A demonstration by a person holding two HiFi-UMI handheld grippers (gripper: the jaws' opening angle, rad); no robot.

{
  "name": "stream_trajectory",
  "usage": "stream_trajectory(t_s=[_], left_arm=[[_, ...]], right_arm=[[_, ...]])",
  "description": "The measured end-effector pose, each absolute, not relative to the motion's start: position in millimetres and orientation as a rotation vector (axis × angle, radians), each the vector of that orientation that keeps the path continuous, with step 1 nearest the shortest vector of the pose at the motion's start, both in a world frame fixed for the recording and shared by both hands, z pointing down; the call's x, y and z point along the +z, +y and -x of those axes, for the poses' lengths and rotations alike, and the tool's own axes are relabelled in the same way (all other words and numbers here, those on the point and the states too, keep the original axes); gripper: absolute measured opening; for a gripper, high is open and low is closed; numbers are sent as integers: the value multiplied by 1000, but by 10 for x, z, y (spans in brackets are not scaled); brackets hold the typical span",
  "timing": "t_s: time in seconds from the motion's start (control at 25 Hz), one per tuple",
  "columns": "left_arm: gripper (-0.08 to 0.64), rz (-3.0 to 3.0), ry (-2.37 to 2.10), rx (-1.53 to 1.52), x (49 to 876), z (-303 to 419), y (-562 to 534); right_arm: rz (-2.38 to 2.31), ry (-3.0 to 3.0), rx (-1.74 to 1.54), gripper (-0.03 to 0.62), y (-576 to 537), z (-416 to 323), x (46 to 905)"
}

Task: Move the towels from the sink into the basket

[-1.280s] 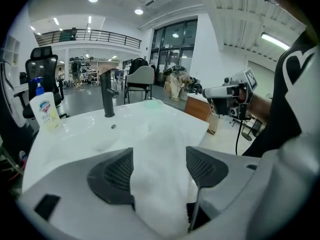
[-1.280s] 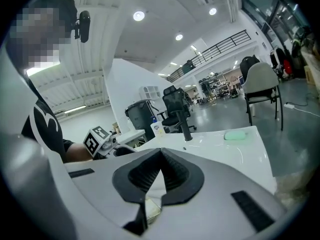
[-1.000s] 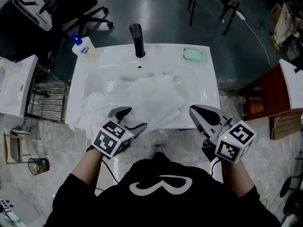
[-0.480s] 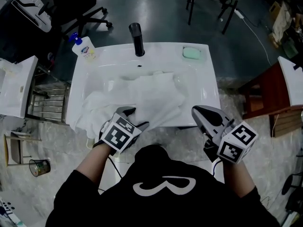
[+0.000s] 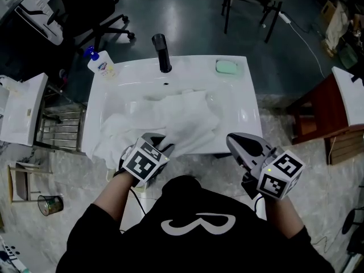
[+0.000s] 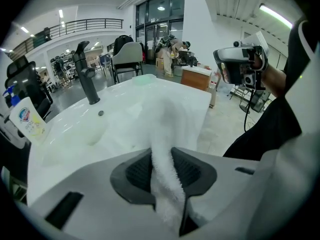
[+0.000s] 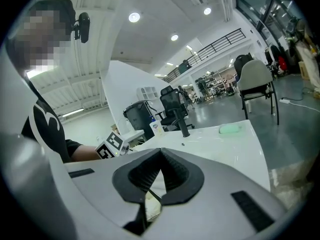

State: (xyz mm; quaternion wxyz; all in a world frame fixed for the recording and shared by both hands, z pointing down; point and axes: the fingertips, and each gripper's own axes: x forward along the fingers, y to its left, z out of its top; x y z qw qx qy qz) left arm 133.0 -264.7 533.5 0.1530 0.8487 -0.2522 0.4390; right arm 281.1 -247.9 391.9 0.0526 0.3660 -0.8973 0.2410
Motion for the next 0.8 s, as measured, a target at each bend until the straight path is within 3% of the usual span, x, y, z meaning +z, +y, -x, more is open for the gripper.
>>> stream_trajectory(t_s=[0.28, 0.8], left_arm=[[78, -2388, -728, 1163, 5227, -1313, -2638], [71, -2446, -763, 825, 4528, -1288, -2706]], right_arm=[[-1111, -2762, 717, 3, -2528, -2822, 3781], [-1153, -2757, 802, 3, -2647, -2757, 3703]])
